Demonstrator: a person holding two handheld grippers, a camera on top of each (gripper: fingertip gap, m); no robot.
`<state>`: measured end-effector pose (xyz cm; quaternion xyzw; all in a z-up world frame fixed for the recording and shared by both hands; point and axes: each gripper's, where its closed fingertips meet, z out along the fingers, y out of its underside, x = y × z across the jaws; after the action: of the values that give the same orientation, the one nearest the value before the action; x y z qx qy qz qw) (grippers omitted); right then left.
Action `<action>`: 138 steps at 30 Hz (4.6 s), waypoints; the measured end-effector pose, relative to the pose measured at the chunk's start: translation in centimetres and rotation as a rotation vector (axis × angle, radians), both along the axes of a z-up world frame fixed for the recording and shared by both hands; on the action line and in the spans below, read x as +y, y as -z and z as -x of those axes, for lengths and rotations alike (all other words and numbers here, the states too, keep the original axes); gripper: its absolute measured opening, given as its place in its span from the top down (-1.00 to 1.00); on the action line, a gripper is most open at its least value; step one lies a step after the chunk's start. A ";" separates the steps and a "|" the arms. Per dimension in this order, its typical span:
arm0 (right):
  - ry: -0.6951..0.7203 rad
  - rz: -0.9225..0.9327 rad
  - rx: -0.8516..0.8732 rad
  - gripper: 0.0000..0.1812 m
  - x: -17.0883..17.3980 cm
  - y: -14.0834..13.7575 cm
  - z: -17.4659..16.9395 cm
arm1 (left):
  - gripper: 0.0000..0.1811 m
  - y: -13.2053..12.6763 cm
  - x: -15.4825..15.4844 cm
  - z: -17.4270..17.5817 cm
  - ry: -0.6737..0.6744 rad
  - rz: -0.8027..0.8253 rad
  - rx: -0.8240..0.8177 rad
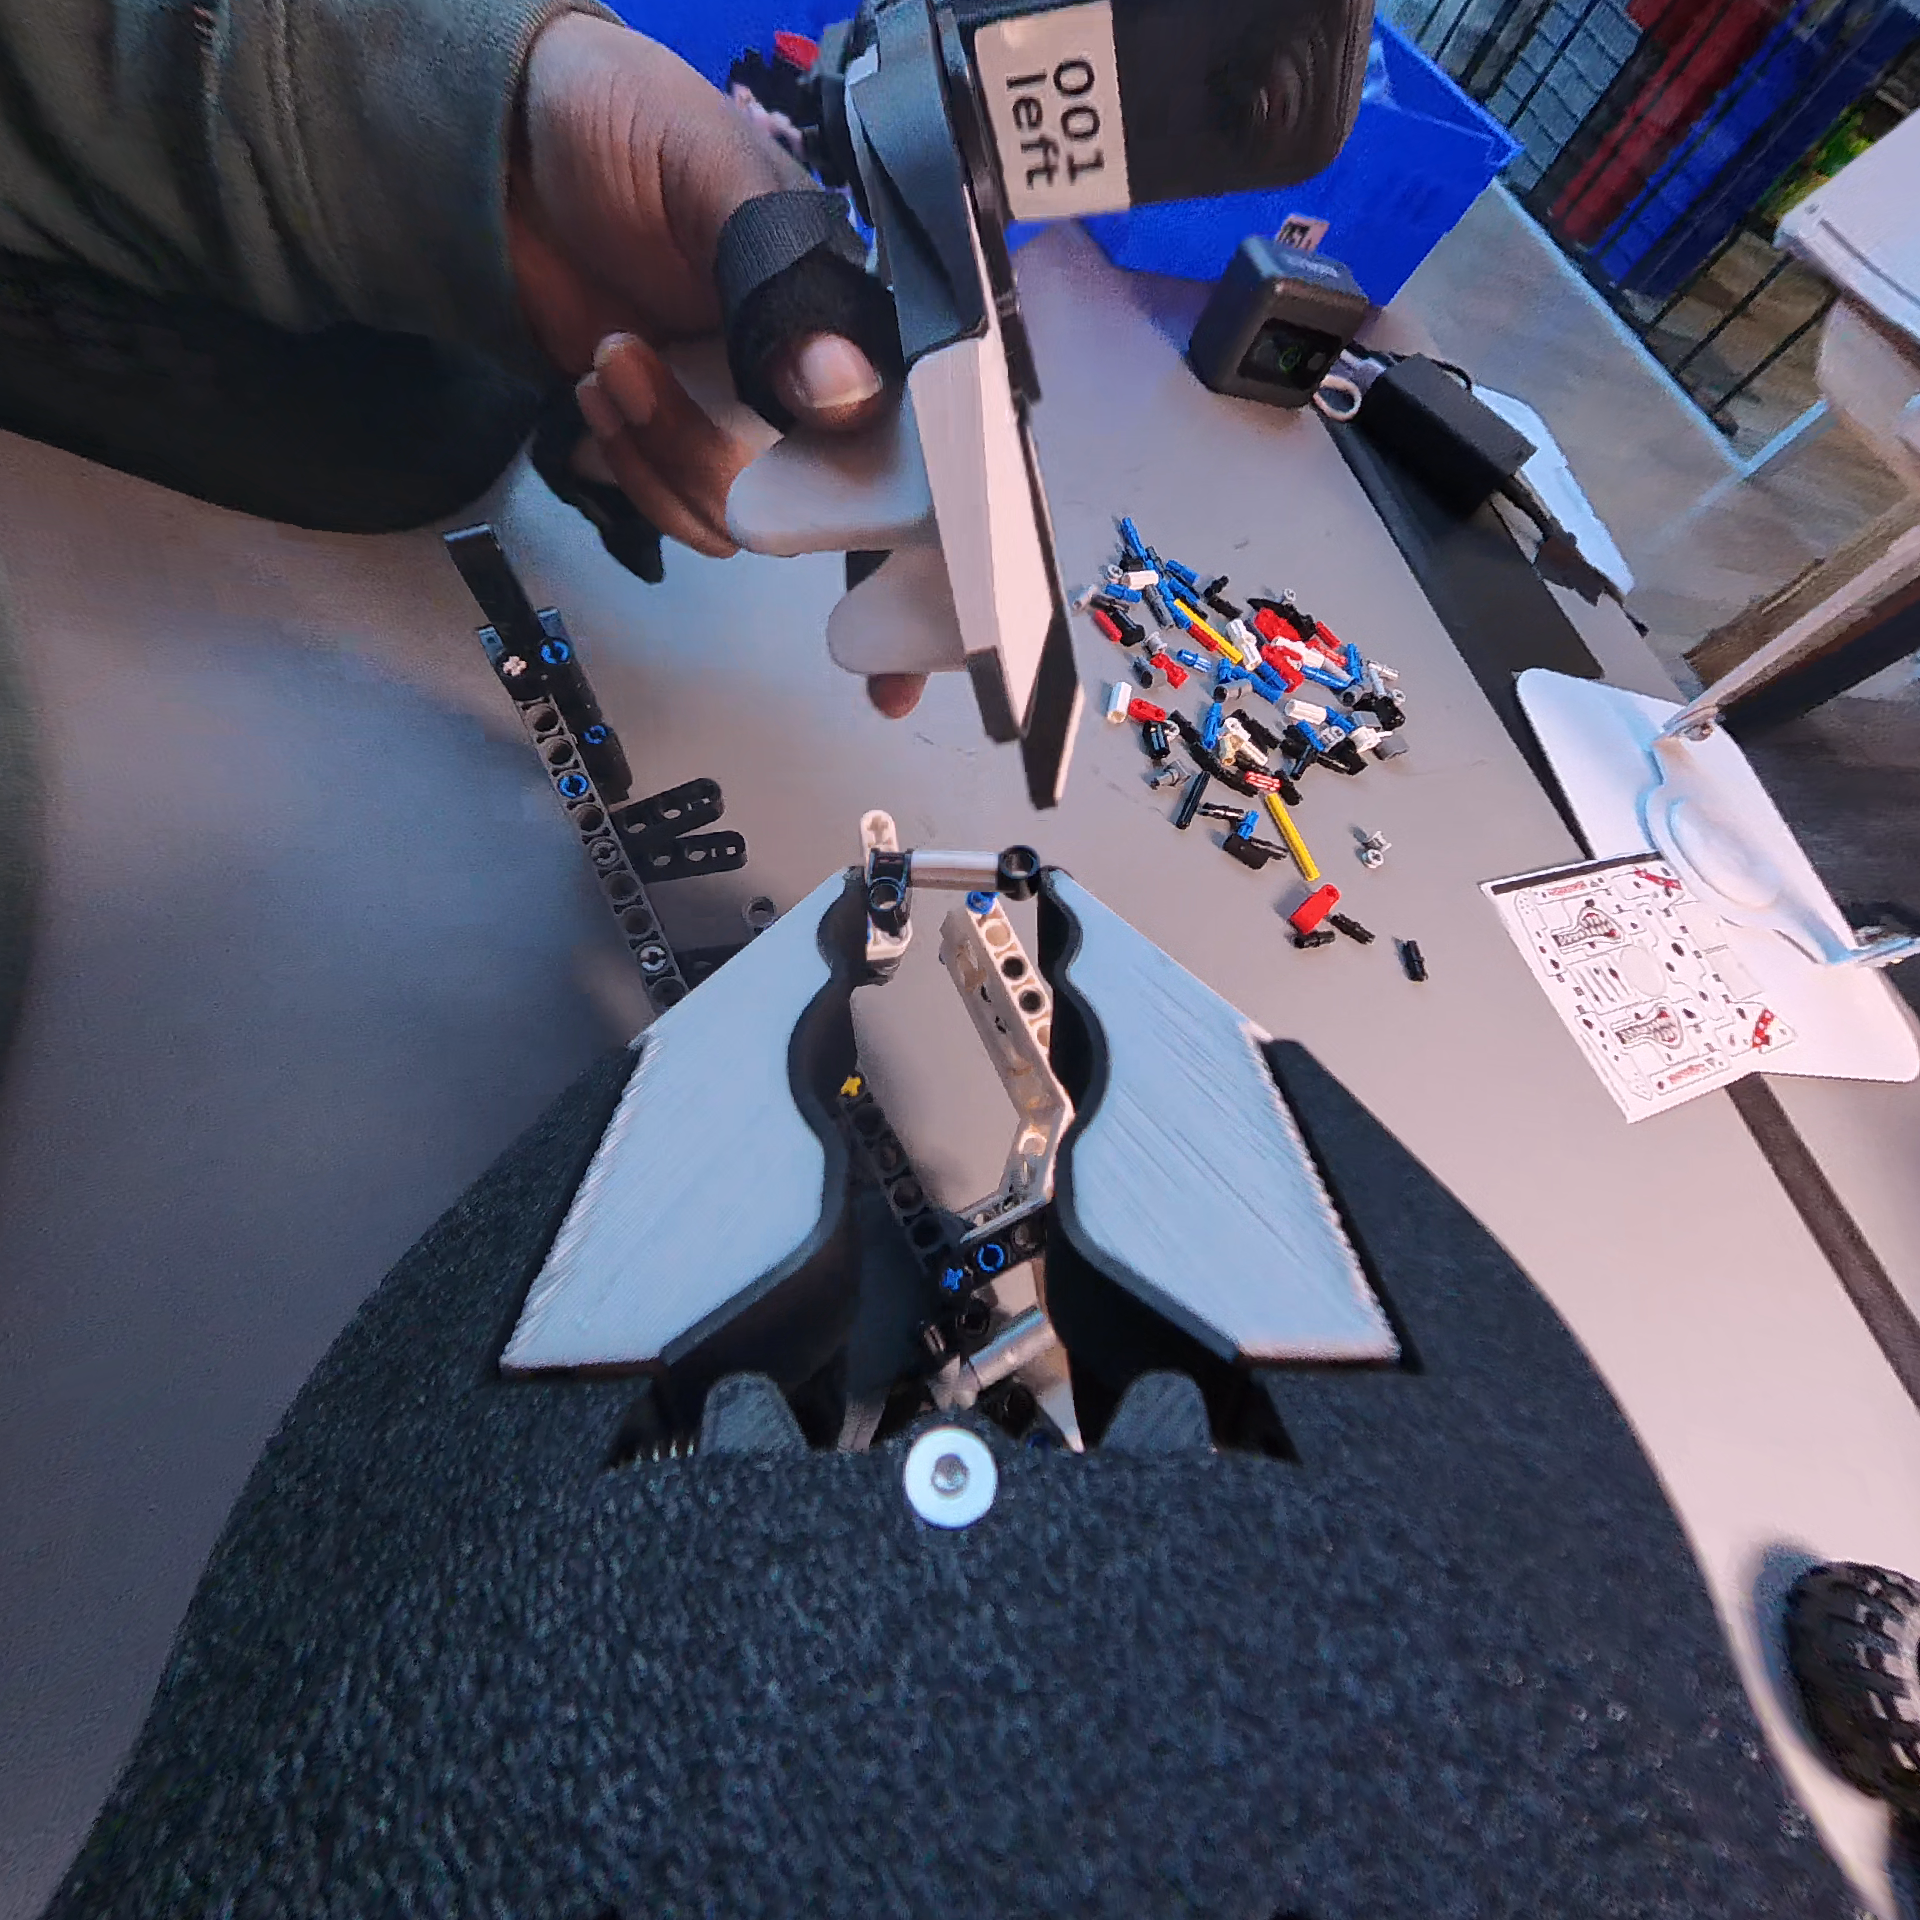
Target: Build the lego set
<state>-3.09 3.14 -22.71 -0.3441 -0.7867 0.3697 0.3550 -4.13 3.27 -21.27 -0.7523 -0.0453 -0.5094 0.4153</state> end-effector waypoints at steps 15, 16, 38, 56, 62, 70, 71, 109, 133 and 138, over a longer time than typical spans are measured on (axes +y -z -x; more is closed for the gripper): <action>-0.028 0.070 -0.109 0.65 -0.3 0.8 0.4 | 0.44 4.5 -1.1 -1.3 0.227 -0.250 0.646; -0.036 0.074 -0.122 0.65 -0.4 0.9 0.3 | 0.48 4.5 -1.1 -1.5 0.237 -0.263 0.650; -0.148 0.093 -0.264 0.69 -0.1 2.0 -0.2 | 0.71 4.5 -0.4 -1.2 0.204 -0.344 0.750; -0.141 0.079 -0.261 0.92 -0.3 1.7 -0.5 | 0.76 3.5 -0.4 -1.0 0.172 -0.370 0.715; -0.153 0.095 -0.258 0.92 -0.4 1.2 -0.5 | 0.77 3.3 -0.7 -0.8 0.168 -0.373 0.730; -0.151 0.080 -0.131 0.92 -0.7 -1.4 0.0 | 0.71 -1.2 -1.0 -0.8 0.117 -0.357 0.315; -0.159 0.070 -0.114 0.92 -0.9 -1.5 -0.1 | 0.70 -1.9 -0.9 -0.6 0.106 -0.330 0.217; -0.091 -0.159 -0.083 0.64 -0.2 0.4 0.4 | 0.92 0.9 0.3 -2.0 0.195 0.178 -0.103; -0.139 0.051 -0.261 0.64 0.2 1.4 0.6 | 0.68 4.5 -0.1 -0.8 0.311 -0.330 0.667; -0.162 0.053 -0.281 0.63 0.3 1.5 0.6 | 0.86 4.3 -0.3 -1.1 0.323 -0.358 0.667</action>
<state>-3.72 3.42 -24.22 -0.3371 -0.8438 0.3661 0.2010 -3.00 2.92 -25.62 -0.7895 0.3000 -0.2959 0.4462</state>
